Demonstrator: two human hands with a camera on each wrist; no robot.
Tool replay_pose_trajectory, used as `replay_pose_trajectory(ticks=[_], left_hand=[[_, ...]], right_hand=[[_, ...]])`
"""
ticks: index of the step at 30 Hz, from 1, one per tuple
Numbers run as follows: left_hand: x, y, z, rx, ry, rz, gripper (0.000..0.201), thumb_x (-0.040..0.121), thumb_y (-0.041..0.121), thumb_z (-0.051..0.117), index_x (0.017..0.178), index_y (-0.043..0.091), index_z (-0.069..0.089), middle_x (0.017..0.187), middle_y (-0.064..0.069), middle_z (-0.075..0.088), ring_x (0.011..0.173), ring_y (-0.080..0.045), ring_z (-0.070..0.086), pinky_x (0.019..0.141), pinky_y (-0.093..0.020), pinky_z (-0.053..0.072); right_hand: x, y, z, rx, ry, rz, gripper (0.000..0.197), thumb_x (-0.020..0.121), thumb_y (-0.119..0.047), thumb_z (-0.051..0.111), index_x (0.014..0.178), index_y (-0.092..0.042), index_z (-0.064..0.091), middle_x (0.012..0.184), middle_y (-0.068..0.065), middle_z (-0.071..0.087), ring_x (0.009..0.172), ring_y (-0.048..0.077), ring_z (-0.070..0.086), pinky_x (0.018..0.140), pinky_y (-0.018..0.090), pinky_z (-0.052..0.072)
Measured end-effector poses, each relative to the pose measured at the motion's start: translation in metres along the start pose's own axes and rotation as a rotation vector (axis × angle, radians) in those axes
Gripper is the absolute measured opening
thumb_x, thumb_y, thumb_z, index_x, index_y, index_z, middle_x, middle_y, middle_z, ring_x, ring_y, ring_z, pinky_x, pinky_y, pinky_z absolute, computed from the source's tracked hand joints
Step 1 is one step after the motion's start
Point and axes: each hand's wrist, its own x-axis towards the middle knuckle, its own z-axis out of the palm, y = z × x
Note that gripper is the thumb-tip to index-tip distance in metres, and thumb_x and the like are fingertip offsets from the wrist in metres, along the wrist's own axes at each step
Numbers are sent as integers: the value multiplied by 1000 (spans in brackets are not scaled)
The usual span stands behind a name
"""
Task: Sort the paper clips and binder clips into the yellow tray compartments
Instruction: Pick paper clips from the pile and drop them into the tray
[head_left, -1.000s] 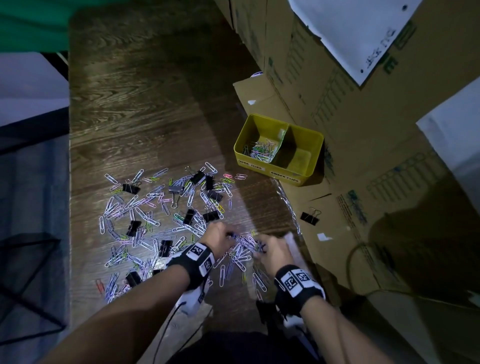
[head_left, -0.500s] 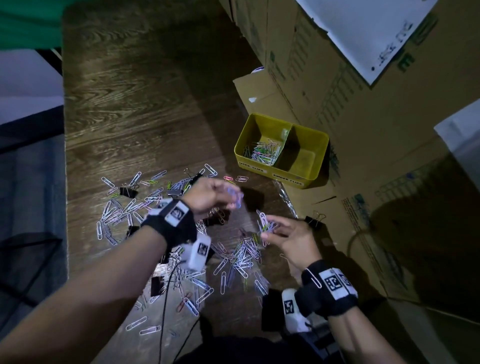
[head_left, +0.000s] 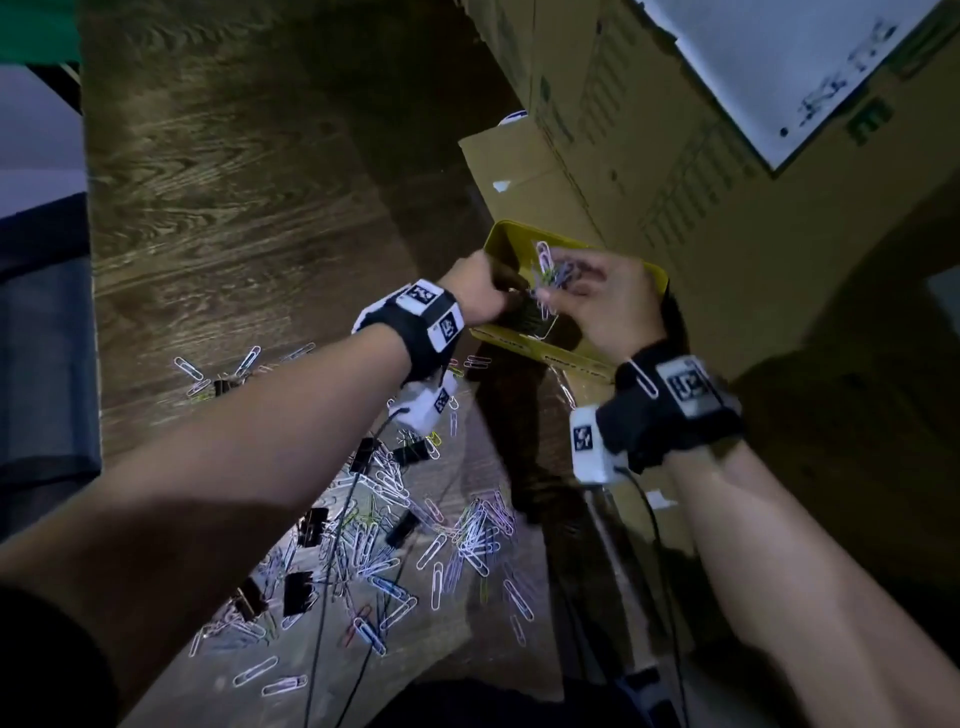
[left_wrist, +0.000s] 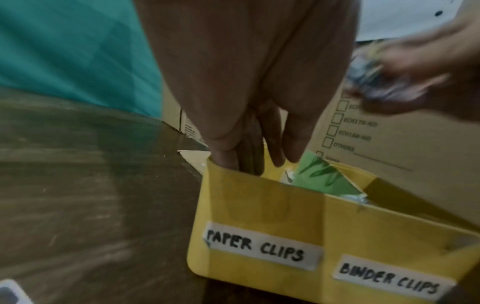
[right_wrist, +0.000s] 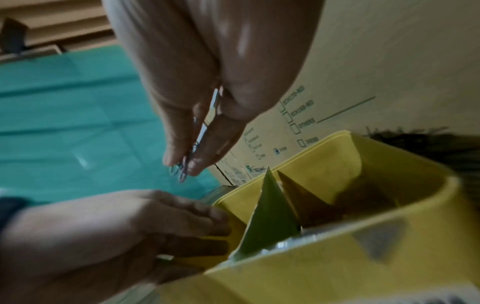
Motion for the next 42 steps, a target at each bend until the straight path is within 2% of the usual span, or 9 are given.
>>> replay_pose_trajectory(ticks=[7,13,17,21,24,27,31,39,42], left_hand=[[-71,-22,27,-78,411,241,18,82,10,56,91,13,72,91,-5,72,80,-18,65,77,-18,45],[-125,-48,92,351,-274,394,33,91,20,46,123,18,56,125,-7,55,113,-25,54,94,-37,46],[-154,-60,131,611,-437,364,51,96,44,36,143,23,30,156,-11,11,142,-29,12,115,-49,17],[-186,-73,148,660,-500,358,58,97,46,30,147,20,15,157,-13,-6,144,-29,-9,116,-51,-2],[-209,-84,144,645,-484,423,54,96,38,35,146,23,19,157,-10,2,144,-26,-2,115,-49,0],[-229,-94,134,636,-292,480,39,84,33,40,116,20,58,131,-13,52,124,-31,46,99,-51,43],[-256,-102,146,608,-427,466,21,75,23,45,89,17,60,90,-4,60,85,-25,59,75,-39,51],[-234,-88,152,454,-228,388,19,79,19,48,94,14,58,94,-8,56,88,-28,55,77,-43,49],[-219,-88,144,538,-167,288,46,83,30,55,126,19,44,119,-11,47,106,-28,47,90,-45,46]], right_hand=[[57,4,26,-560,-164,-13,37,81,-10,71,116,-15,64,113,6,65,97,16,60,78,22,48],[43,7,40,-710,-316,-67,34,87,-17,65,121,-17,63,131,3,59,121,21,53,103,31,41],[-2,7,37,-299,-134,-56,20,83,-19,69,103,-16,71,105,2,71,95,13,65,90,24,49],[-67,41,35,-367,-344,101,12,77,-27,76,81,-16,72,87,2,73,77,13,63,81,27,49],[-114,83,31,-966,-656,336,39,76,-49,70,95,-15,67,103,1,68,87,18,62,89,32,49],[-149,105,34,-1193,-915,427,58,77,-50,67,121,-14,55,124,5,58,110,25,58,89,31,45],[-179,109,56,-1079,-1100,387,42,75,-49,72,86,-9,66,105,10,70,86,22,63,82,29,48],[-187,123,66,-1102,-443,240,69,70,-61,69,118,-14,52,128,15,53,115,28,51,91,35,44],[-196,130,61,-1178,-275,279,103,55,-76,67,130,-17,30,126,15,37,111,27,40,88,38,43]])
